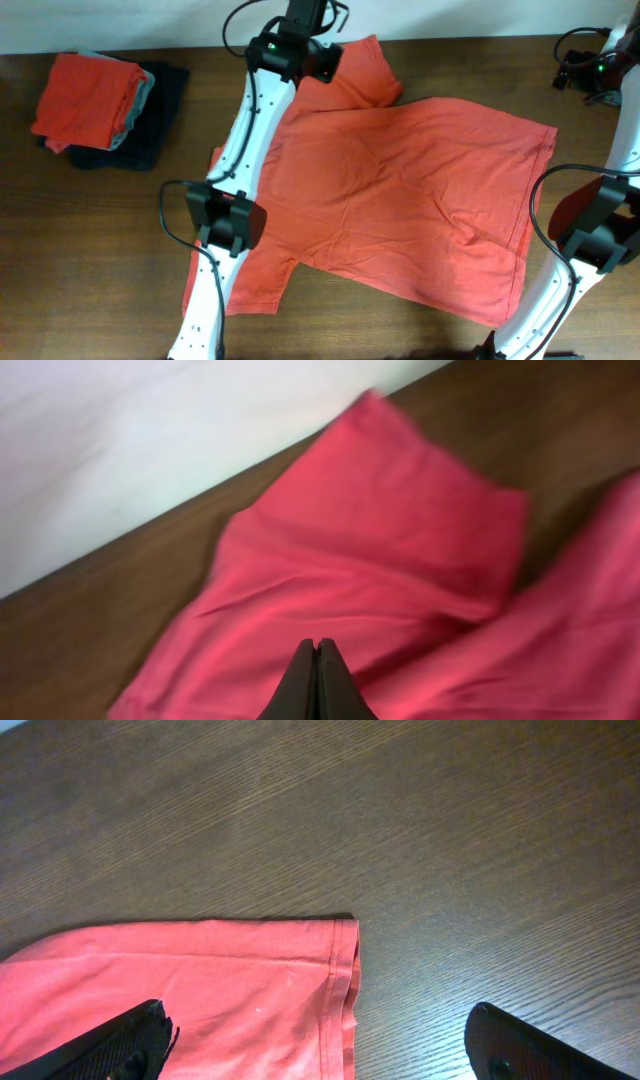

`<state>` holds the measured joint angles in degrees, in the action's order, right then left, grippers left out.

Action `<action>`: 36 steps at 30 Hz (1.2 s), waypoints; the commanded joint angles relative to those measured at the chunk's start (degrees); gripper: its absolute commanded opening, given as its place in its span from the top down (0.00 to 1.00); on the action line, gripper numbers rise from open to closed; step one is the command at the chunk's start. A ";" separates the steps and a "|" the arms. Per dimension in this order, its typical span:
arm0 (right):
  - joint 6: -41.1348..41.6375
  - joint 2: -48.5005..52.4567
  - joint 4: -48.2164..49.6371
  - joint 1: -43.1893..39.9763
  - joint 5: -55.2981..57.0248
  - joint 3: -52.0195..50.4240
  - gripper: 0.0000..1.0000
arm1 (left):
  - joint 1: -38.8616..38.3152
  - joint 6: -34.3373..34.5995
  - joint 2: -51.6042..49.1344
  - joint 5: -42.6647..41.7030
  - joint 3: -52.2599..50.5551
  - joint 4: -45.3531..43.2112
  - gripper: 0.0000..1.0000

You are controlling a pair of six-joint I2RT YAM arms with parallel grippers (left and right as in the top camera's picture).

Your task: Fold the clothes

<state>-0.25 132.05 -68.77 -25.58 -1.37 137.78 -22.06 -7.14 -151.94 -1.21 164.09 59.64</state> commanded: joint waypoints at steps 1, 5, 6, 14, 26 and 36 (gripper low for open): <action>-0.17 -0.52 0.00 0.07 -0.31 0.55 0.01 | 3.21 -1.57 -0.37 2.38 -4.20 -1.81 0.99; -0.17 -0.52 0.00 0.07 -0.31 0.55 0.01 | 4.72 -1.60 -0.42 2.05 -9.11 -5.68 0.99; -0.17 -0.52 0.00 0.07 -0.31 0.55 0.02 | 5.11 -1.57 -0.42 2.10 -10.54 -6.88 0.99; -0.17 -0.52 0.00 0.07 -0.31 0.55 0.01 | 8.24 -1.57 -0.55 0.11 -18.43 -12.48 0.99; -0.17 -0.52 0.00 0.07 -0.31 0.55 0.01 | 11.30 -1.55 -4.59 -2.01 -21.05 -13.16 0.99; -0.17 -0.52 0.00 0.07 -0.31 0.55 0.02 | 11.37 -1.46 -7.50 1.36 -21.09 -11.13 0.99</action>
<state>-0.23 132.07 -68.79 -25.58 -1.41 137.78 -10.63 -7.77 -156.66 -1.93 143.46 46.50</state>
